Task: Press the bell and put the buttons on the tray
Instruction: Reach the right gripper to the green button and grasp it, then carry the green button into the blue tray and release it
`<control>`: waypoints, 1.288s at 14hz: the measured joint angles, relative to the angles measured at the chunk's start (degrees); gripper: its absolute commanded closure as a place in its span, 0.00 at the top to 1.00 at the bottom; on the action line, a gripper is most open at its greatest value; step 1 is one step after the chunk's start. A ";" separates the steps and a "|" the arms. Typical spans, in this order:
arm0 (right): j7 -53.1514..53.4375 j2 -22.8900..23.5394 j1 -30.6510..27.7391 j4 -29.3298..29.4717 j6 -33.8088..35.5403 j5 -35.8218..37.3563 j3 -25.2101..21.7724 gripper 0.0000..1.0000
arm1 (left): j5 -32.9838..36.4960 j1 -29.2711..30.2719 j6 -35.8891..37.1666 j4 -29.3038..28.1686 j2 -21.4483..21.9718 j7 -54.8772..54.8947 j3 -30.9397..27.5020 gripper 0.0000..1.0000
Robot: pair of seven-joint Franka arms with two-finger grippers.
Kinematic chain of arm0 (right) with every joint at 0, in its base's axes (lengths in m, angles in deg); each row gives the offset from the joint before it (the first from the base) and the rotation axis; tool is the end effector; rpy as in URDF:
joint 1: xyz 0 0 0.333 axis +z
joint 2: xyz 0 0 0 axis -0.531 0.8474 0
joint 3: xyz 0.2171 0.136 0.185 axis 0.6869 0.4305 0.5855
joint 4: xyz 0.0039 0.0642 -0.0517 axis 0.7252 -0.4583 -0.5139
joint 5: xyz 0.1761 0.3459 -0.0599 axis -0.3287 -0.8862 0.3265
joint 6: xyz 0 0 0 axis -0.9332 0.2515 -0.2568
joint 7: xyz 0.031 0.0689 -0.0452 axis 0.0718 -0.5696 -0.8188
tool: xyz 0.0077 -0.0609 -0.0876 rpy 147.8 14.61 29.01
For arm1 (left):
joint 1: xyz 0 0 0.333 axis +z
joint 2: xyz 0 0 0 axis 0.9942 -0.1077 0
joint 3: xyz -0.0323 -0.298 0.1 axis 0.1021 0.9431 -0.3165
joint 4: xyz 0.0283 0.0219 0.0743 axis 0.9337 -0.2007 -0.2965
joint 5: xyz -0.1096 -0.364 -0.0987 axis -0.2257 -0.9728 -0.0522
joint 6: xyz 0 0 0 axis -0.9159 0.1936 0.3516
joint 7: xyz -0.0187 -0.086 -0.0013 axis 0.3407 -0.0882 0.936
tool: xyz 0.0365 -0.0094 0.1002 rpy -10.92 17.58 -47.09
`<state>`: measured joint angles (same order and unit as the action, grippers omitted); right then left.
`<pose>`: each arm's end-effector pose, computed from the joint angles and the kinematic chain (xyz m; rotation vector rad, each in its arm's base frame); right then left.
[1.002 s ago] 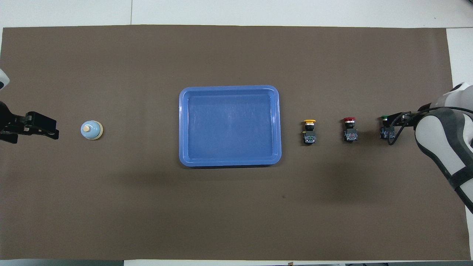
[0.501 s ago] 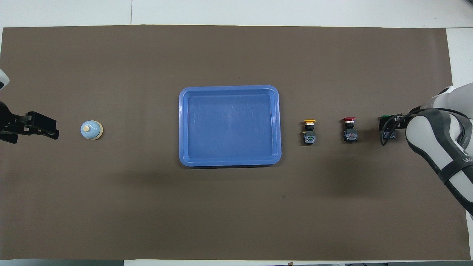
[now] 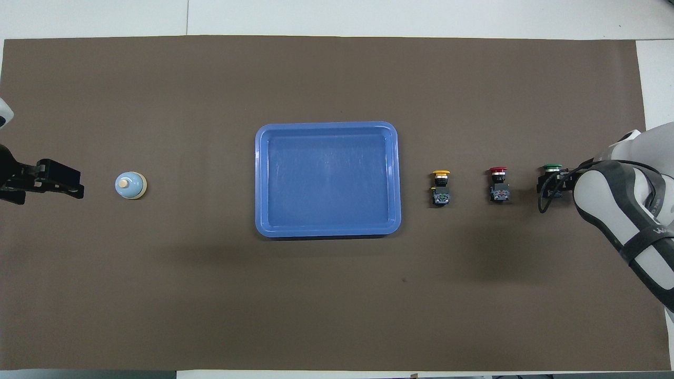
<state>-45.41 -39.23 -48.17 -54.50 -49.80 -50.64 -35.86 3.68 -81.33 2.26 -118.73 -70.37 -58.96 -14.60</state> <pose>0.5517 -0.1228 0.2877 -3.0683 0.1585 0.1832 0.5345 -0.0102 0.5786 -3.1184 -0.0308 0.2618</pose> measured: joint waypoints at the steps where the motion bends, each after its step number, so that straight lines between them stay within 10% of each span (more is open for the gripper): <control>1: 0.00 -0.09 0.00 0.02 0.00 0.00 0.02 0.00 | 0.00 0.00 0.00 0.00 0.00 0.00 0.00 1.00; 5: 0.18 -0.97 2.71 3.11 1.29 -0.02 0.72 0.00 | 0.00 0.00 0.00 0.00 0.00 0.00 0.00 1.00; 12: 19.53 -2.48 24.18 12.55 9.15 -0.05 1.26 0.00 | 0.00 0.00 0.00 0.00 0.00 -0.01 0.00 1.00; 18: 35.55 7.61 37.38 22.98 9.13 0.00 1.11 0.00 | 0.00 0.00 0.00 0.00 0.00 -0.01 0.00 1.00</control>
<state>-9.87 -31.62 -10.79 -31.53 -40.68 -50.64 -34.74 3.68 -81.33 2.26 -118.73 -70.37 -58.96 -14.60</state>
